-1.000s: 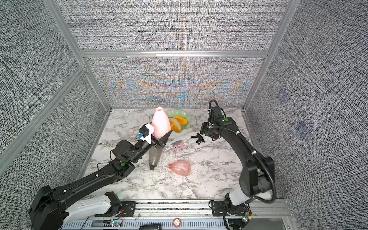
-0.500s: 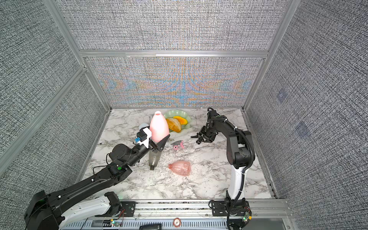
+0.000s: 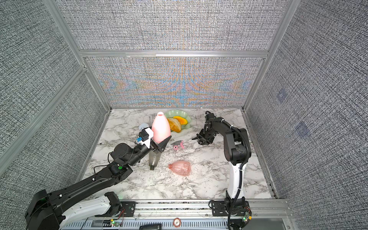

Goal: Attach spray nozzles to spray bottles
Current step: Pick up the spray nozzle from the center of the board.

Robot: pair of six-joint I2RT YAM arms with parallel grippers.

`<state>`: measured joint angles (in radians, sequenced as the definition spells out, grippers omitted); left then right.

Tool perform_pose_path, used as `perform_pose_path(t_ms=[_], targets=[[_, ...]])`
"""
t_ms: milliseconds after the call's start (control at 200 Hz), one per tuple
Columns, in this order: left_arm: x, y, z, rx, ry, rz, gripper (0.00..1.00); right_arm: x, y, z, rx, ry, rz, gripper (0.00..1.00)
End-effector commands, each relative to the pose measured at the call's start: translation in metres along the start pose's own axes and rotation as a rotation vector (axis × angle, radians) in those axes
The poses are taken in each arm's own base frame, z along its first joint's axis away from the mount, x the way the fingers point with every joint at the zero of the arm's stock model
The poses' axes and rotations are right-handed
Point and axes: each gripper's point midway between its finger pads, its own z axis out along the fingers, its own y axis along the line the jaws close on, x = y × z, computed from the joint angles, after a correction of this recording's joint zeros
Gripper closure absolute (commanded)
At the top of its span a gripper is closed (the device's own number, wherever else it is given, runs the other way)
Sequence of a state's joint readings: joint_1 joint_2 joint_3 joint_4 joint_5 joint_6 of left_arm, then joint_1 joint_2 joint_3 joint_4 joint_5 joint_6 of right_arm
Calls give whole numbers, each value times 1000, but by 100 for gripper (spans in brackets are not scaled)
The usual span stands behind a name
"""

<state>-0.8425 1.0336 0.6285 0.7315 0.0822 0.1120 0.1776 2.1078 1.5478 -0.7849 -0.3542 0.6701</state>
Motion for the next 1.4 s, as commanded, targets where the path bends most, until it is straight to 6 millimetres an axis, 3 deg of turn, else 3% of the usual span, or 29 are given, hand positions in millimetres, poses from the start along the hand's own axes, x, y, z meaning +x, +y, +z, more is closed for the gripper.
perform_pose_path(t_ms=[0,370,515,735,945,1151,1261,1396], targets=[[-7,-1,0,7,-21,-1,22,0,-2,1,23,11,3,56],[-3,-2,2,11,-7,4,22,0,-11,9,53,20,-10,58],[0,-1,2,6,-2,12,22,-3,-6,-3,36,-24,-39,65],[7,0,4,0,10,16,22,-3,7,-26,-32,-114,-115,65],[15,2,5,-15,21,11,22,9,20,-53,-99,-206,-219,65],[21,3,6,-27,29,9,22,23,50,-99,-219,-352,-339,65],[24,6,4,-49,25,8,22,38,81,-146,-317,-489,-456,65],[26,6,3,-56,23,18,22,71,122,-221,-409,-728,-640,65]])
